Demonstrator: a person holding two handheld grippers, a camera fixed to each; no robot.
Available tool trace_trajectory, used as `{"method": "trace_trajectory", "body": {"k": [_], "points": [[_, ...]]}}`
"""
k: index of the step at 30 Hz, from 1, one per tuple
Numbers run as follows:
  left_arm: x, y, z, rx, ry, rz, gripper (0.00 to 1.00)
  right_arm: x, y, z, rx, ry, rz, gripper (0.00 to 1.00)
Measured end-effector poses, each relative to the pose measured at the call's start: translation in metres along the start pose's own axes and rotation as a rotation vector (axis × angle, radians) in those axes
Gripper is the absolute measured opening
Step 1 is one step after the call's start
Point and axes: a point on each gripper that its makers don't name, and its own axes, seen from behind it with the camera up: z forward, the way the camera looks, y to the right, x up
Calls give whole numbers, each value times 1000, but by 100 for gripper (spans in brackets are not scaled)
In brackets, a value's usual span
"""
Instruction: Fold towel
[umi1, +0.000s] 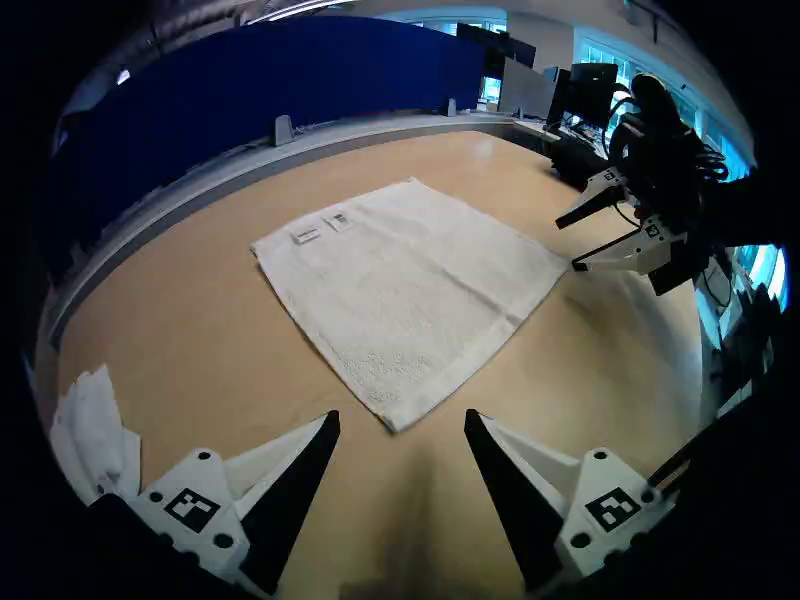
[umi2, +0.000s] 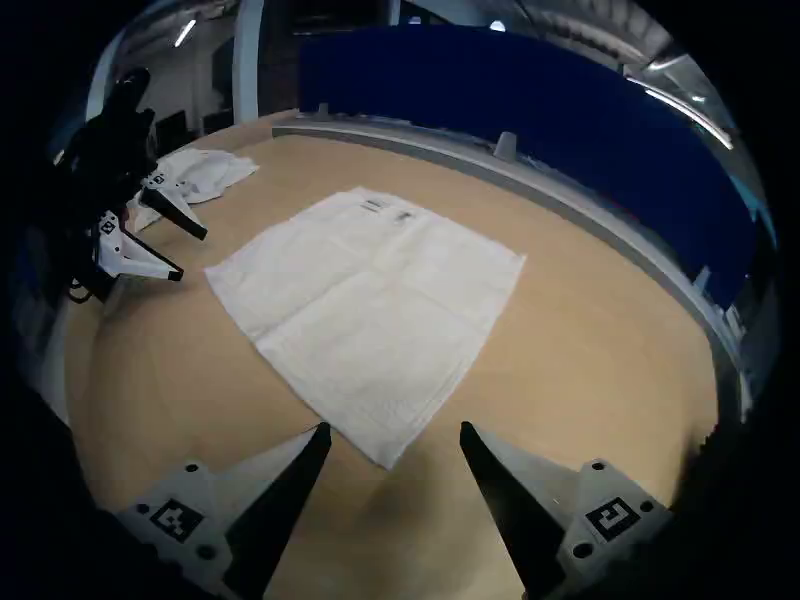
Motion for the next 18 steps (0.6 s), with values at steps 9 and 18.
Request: {"method": "trace_trajectory", "body": {"k": [9,18], "points": [[-13,5,12,-5,-41,-26,92,-12,-5,9,26,-20,16,92],[-17,14,19,-4,-72,3,77,-23,-8,11,55,-49,-14,72]]}}
